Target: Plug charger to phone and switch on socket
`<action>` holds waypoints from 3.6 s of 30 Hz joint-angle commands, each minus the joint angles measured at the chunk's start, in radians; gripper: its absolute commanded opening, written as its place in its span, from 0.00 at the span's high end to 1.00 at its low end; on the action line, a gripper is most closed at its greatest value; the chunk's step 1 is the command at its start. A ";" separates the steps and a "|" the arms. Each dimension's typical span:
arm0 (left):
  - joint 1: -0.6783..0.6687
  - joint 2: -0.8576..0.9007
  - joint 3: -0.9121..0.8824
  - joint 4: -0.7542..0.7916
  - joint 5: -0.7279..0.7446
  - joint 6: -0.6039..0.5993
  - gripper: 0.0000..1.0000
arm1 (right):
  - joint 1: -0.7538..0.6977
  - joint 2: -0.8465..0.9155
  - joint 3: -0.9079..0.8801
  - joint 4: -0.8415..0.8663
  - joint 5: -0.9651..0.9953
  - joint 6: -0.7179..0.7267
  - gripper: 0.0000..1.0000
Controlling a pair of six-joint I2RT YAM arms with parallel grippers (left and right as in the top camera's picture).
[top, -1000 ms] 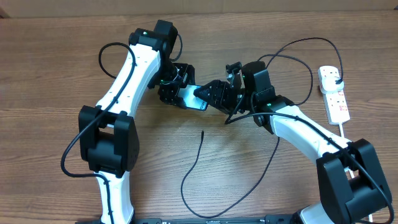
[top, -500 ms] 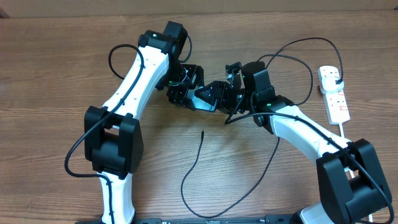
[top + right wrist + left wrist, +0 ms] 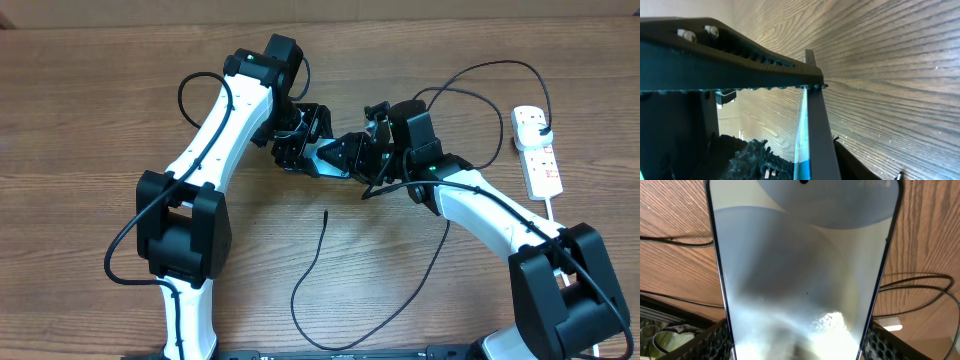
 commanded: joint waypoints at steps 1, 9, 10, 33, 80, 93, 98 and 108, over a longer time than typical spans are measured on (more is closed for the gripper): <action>-0.016 -0.007 0.024 0.000 0.028 -0.024 0.96 | 0.004 0.005 0.014 -0.003 0.016 -0.005 0.64; -0.024 -0.007 0.024 0.011 0.027 -0.024 0.96 | 0.004 0.005 0.014 -0.011 0.016 -0.005 0.83; -0.025 -0.007 0.024 0.011 0.027 -0.024 0.96 | 0.004 0.005 0.014 -0.011 0.016 -0.005 0.84; -0.016 -0.007 0.024 0.013 0.002 0.070 0.00 | -0.001 0.005 0.014 -0.011 0.016 -0.005 0.96; 0.121 -0.338 0.024 0.205 -0.150 0.300 0.00 | -0.057 0.005 0.014 0.594 -0.072 1.347 0.96; 0.032 -0.334 0.023 0.205 -0.342 0.194 0.00 | -0.034 0.005 0.014 0.620 -0.064 1.347 0.96; 0.033 -0.328 0.022 0.205 -0.370 0.174 0.00 | -0.035 0.005 0.014 0.666 -0.063 1.348 0.96; 0.033 -0.312 0.020 0.214 -0.321 0.178 0.00 | -0.035 0.005 0.014 0.681 -0.063 1.347 0.96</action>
